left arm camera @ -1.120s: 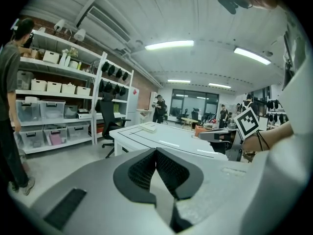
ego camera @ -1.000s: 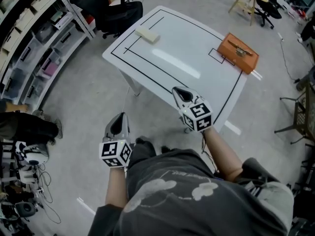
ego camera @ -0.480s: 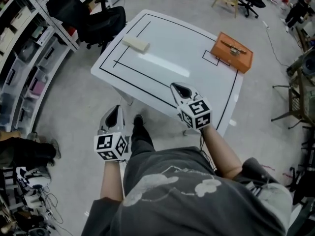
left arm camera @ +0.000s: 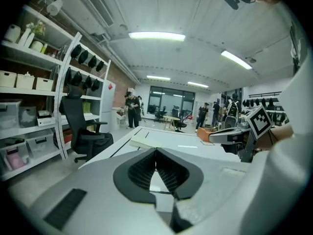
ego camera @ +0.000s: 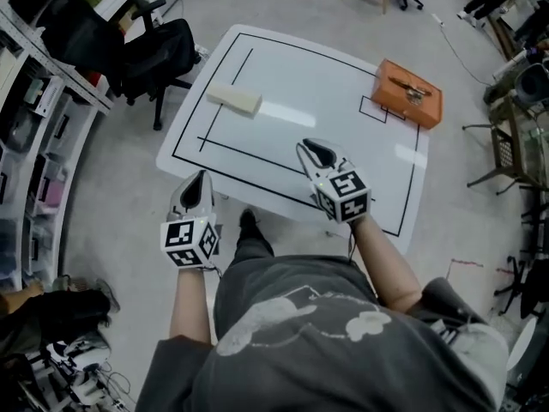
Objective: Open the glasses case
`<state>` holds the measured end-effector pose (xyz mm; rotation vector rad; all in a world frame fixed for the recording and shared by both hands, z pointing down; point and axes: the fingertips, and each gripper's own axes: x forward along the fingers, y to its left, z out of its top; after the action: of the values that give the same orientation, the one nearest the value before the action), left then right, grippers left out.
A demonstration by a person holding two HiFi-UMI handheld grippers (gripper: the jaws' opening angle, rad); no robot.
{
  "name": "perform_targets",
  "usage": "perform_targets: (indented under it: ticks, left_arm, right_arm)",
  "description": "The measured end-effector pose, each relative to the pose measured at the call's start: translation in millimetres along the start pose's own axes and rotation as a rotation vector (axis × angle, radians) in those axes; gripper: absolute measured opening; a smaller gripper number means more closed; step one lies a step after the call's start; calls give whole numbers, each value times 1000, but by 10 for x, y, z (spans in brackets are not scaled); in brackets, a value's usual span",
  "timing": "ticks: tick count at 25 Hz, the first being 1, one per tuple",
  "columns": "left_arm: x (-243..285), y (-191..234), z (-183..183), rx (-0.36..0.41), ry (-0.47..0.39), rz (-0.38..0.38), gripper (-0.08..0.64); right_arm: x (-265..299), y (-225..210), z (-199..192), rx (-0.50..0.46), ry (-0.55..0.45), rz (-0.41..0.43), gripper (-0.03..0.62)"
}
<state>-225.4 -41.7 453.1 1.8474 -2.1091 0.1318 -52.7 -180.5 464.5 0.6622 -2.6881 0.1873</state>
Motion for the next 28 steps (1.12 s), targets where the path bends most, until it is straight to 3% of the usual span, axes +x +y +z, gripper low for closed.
perform_targets:
  ticks: [2, 13, 19, 28]
  left_arm:
    - [163, 137, 56, 16, 16, -24, 3]
    - [952, 620, 71, 73, 149, -162, 3]
    - [1405, 849, 26, 126, 227, -214, 3]
    - [2123, 1036, -30, 116, 317, -268, 3]
  right_arm:
    - [160, 12, 31, 3, 24, -13, 111]
    - [913, 95, 57, -5, 136, -55, 342]
    - [1246, 82, 97, -20, 170, -96, 357]
    - [1590, -91, 111, -28, 225, -150, 356]
